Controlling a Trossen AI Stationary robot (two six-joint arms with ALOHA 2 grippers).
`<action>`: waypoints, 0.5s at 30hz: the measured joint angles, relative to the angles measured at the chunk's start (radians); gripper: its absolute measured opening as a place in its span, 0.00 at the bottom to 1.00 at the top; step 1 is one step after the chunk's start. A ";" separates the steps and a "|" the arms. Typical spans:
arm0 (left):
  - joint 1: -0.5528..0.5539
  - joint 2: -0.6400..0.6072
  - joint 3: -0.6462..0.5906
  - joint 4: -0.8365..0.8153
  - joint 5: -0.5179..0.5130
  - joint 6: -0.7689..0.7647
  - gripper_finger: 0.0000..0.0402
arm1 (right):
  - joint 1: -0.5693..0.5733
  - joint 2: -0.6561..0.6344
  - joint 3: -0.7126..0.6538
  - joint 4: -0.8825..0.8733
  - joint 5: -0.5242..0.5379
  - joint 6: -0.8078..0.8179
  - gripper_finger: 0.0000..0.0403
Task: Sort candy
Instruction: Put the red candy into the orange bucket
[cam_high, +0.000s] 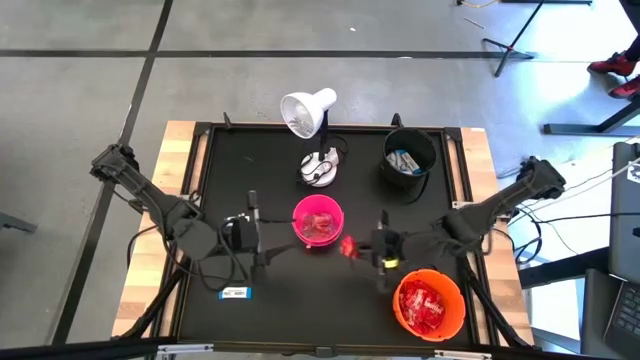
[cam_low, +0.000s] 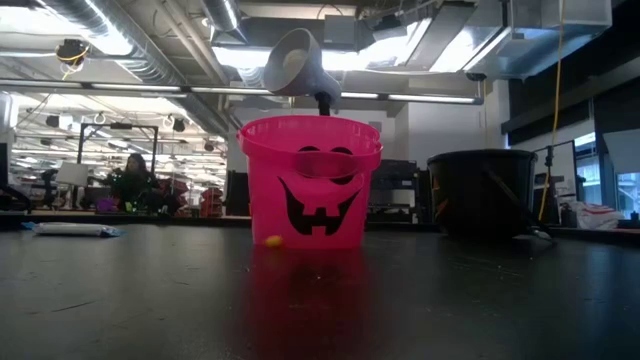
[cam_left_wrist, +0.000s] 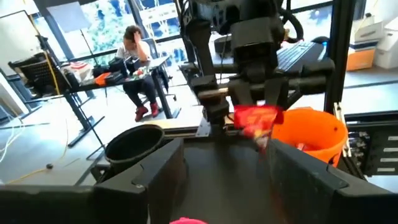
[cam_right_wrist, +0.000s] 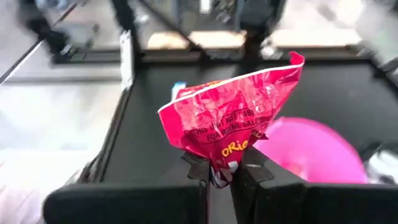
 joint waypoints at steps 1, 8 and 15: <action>-0.003 0.000 0.000 -0.003 -0.002 -0.002 0.56 | 0.014 -0.019 0.000 -0.043 -0.016 0.019 0.08; -0.006 -0.001 0.000 -0.045 -0.020 -0.030 0.56 | 0.129 -0.150 0.000 -0.360 -0.136 0.310 0.08; 0.003 -0.001 0.000 -0.047 -0.020 -0.031 0.56 | 0.329 -0.186 0.000 -0.558 -0.213 0.630 0.08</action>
